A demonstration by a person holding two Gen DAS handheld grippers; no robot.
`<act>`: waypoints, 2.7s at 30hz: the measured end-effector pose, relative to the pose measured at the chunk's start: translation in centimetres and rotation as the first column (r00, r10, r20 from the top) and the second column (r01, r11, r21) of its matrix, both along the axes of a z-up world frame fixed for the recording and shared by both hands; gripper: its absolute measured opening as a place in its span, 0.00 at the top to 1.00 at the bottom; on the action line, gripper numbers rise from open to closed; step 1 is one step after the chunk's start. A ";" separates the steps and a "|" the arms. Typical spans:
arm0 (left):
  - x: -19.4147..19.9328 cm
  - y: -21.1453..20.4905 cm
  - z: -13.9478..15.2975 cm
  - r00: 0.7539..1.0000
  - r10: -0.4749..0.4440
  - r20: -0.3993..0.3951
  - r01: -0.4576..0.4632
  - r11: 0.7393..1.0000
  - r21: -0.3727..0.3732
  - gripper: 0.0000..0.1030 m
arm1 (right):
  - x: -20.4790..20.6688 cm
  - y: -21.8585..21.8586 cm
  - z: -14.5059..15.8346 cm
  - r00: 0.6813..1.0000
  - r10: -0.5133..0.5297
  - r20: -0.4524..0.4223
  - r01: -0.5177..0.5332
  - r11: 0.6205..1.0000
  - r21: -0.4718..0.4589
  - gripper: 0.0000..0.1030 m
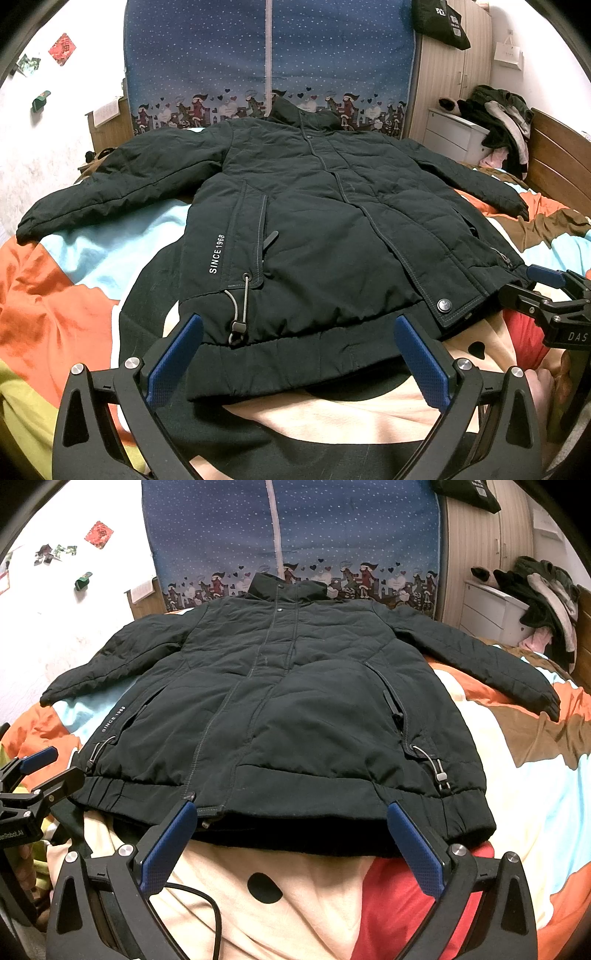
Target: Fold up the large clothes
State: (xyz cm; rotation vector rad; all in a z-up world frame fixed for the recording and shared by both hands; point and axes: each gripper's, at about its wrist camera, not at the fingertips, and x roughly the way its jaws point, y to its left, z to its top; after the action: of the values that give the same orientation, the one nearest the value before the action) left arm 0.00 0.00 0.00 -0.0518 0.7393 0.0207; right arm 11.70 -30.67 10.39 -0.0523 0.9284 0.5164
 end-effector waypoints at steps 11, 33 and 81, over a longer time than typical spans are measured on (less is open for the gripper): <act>0.0 0.0 0.0 1.000 0.000 0.000 0.000 1.000 0.000 0.02 | 0.0 0.0 -0.1 1.000 -0.001 -0.001 0.001 1.000 0.000 0.00; 0.0 0.0 0.0 1.000 0.000 0.001 0.000 1.000 -0.001 0.02 | 0.0 0.0 -0.2 1.000 0.000 -0.003 0.000 1.000 0.001 0.00; 6.0 2.3 6.6 0.999 -0.046 0.017 0.045 0.997 0.070 0.02 | 4.8 3.3 5.8 0.990 0.076 0.119 -0.072 0.997 -0.032 0.00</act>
State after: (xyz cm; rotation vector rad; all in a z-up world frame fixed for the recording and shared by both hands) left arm 6.03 2.29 6.63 0.0313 0.7204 0.0027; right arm 16.54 -27.41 16.20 -0.1420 0.8177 0.5629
